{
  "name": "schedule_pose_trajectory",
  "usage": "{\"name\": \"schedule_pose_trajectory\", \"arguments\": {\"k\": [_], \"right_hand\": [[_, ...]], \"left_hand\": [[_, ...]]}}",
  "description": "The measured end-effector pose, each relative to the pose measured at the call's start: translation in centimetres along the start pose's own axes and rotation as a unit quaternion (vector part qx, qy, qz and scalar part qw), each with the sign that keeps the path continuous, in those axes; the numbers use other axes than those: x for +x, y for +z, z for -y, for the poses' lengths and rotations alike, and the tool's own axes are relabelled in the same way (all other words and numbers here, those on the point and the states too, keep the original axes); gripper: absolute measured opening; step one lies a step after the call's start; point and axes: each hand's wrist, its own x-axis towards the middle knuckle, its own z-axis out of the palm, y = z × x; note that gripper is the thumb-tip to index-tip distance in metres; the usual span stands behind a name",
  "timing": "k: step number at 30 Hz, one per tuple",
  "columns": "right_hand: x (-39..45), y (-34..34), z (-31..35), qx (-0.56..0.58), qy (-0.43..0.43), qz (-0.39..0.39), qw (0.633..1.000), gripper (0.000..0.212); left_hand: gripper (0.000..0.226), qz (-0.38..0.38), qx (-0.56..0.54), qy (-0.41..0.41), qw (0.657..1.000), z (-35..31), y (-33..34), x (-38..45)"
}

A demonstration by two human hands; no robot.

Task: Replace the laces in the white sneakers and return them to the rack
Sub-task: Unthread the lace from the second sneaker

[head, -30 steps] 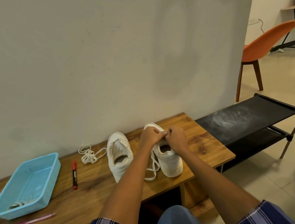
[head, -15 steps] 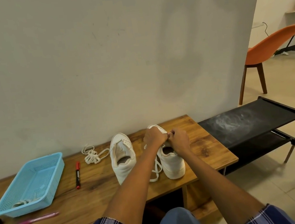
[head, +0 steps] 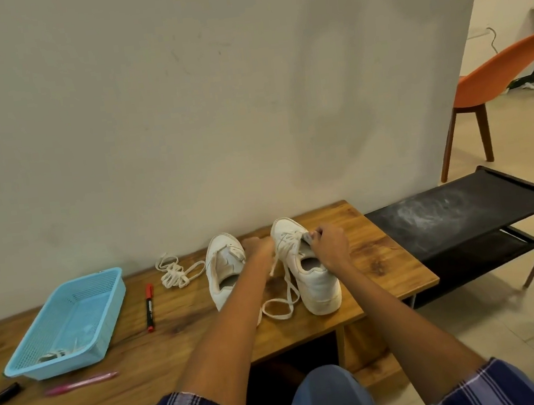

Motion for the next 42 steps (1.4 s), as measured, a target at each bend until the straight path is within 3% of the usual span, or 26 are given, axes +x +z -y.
{"name": "schedule_pose_trajectory", "arguments": {"k": [3,9,11,15,17,19,21,23,25,29,32,35,40,42], "right_hand": [[-0.1,-0.1,0.0,-0.008,-0.004,0.001,1.000,0.019],[0.1,0.0,-0.1,0.000,-0.011,-0.001,1.000,0.021],[0.2,0.2,-0.2,0.004,-0.009,-0.003,1.000,0.021],[0.1,0.1,0.0,0.007,-0.019,-0.006,1.000,0.018],[0.0,-0.2,0.2,-0.012,-0.050,0.003,0.999,0.027],[0.0,-0.1,0.4,-0.048,-0.101,0.029,0.993,0.032],[0.3,-0.1,0.5,-0.106,-0.142,0.063,0.982,0.032],[0.5,0.0,0.7,-0.180,-0.179,0.093,0.963,0.031],[0.6,0.0,1.1,-0.226,-0.208,0.115,0.945,0.031],[1.0,0.5,0.7,-0.233,-0.206,0.108,0.944,0.025],[1.0,1.1,0.0,-0.146,-0.138,0.016,0.980,0.019],[1.1,0.9,0.2,-0.119,-0.166,-0.052,0.978,0.017],[1.7,1.0,0.3,-0.223,-0.228,0.063,0.946,0.025],[1.7,1.2,0.6,-0.223,-0.225,0.055,0.947,0.027]], "left_hand": [[0.037,0.099,0.118,-0.037,0.987,0.2,0.3,-1.3],[0.060,0.116,0.382,0.083,0.913,-0.5,1.0,-2.5],[0.055,0.079,0.426,0.136,0.891,-0.8,1.0,-2.4],[0.038,-0.016,0.406,0.279,0.870,-0.8,1.5,-3.2],[0.032,-0.035,0.407,0.315,0.857,-0.4,2.1,-3.3],[0.025,-0.049,0.379,0.307,0.871,0.0,2.3,-3.2],[0.026,-0.045,0.298,0.264,0.916,0.6,2.1,-2.0],[0.023,-0.006,0.153,0.172,0.973,1.1,1.6,-0.8],[0.020,0.039,0.016,0.071,0.997,1.3,1.1,-0.6],[0.021,0.061,-0.019,0.048,0.997,1.1,1.0,-1.1],[0.018,0.073,-0.028,0.036,0.996,1.1,0.9,-1.3],[0.018,0.070,-0.028,0.053,0.996,1.4,1.2,-1.0],[0.010,0.074,-0.046,0.055,0.995,1.5,1.1,-1.0],[0.014,0.071,-0.045,0.066,0.994,1.7,1.2,-0.9]]}}
